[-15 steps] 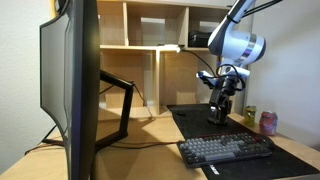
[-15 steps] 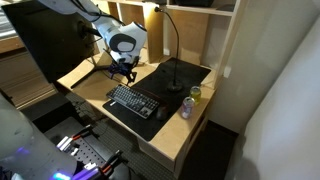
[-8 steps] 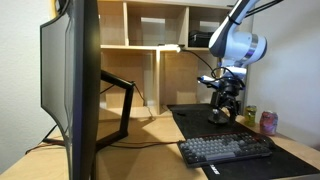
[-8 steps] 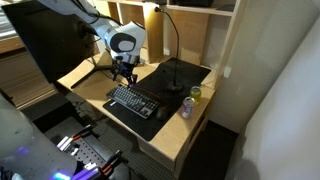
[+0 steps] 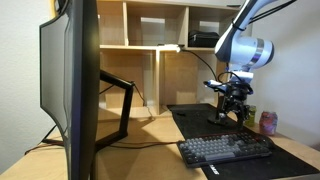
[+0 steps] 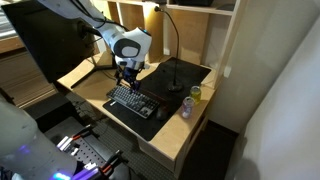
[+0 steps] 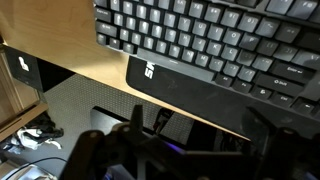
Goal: Press a button on the keyboard
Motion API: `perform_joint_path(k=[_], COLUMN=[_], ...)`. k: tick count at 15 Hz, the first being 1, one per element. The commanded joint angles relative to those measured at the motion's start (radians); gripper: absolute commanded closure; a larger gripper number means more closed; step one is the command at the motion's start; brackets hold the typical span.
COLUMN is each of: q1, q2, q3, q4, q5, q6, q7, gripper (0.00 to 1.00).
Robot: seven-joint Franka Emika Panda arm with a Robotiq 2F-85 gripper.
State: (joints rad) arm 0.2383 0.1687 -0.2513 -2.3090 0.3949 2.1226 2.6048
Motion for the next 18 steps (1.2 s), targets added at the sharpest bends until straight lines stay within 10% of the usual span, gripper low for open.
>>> perform_joint_path(k=[1, 8, 14, 18], q1=[0.07, 0.526, 0.972, 0.982], q2=[0.036, 0.336, 0.7, 0.717], q3=[-0.106, -0.688, -1.142, -1.152], q4=[-0.001, 0.032, -0.058, -0.061], q5=[-0.013, 0.302, 0.7, 0.709], q6=[0.02, 0.015, -0.23, -0.266], q7=[0.0, -0.003, 0.001, 0.003], gripper=[0.0, 0.0, 0.0, 0.0])
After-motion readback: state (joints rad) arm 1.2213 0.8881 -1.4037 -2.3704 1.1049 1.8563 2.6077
